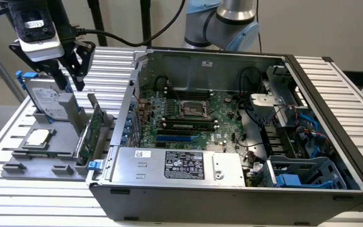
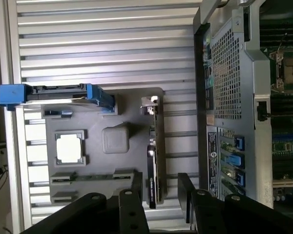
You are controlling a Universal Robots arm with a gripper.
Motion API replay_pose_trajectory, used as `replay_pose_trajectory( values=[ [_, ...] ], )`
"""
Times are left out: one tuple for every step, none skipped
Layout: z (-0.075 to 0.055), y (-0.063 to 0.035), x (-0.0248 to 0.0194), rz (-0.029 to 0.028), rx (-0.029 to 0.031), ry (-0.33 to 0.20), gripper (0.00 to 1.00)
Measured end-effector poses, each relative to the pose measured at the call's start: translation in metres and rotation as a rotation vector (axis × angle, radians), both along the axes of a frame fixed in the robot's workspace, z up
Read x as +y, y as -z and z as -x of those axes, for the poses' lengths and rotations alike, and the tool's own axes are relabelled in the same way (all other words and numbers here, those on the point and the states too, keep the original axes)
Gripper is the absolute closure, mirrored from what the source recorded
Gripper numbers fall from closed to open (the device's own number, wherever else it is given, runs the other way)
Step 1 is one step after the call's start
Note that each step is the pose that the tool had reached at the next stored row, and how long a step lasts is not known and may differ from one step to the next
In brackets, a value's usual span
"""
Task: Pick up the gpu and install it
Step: 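Pick up the gpu and move the gpu toward the slot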
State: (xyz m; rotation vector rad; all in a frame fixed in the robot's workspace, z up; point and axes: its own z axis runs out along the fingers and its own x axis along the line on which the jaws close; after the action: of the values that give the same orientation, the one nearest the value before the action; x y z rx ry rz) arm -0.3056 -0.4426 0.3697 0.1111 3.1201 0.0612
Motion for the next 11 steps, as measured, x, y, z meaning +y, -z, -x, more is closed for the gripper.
replay_pose_trajectory(
  values=[
    [0.0, 0.0024, -0.0003, 0.0, 0.0, 0.0, 0.0],
    [0.0, 0.0042, -0.0005, 0.0, 0.0, 0.0, 0.0],
    [0.0, 0.007, -0.0008, -0.0001, 0.0, 0.0, 0.0],
    [0.0, 0.0088, -0.001, 0.0, 0.0, 0.0, 0.0],
    [0.0, 0.0105, -0.0012, -0.0001, 0.0, 0.0, 0.0],
    [0.0, 0.0125, -0.0015, -0.0001, -0.0001, 0.0, 0.0],
    [0.0, 0.0143, -0.0017, 0.0, 0.0001, 0.0, 0.0],
    [0.001, 0.016, -0.0019, 0.0, 0.0, 0.0, 0.0],
    [0.001, 0.018, -0.0022, 0.0, 0.0, 0.0, 0.0],
    [0.001, 0.0197, -0.0025, 0.0, 0.0, 0.0, 0.0],
    [0.001, 0.0216, -0.0027, -0.0001, -0.0001, 0.0, 0.0]
  ],
)
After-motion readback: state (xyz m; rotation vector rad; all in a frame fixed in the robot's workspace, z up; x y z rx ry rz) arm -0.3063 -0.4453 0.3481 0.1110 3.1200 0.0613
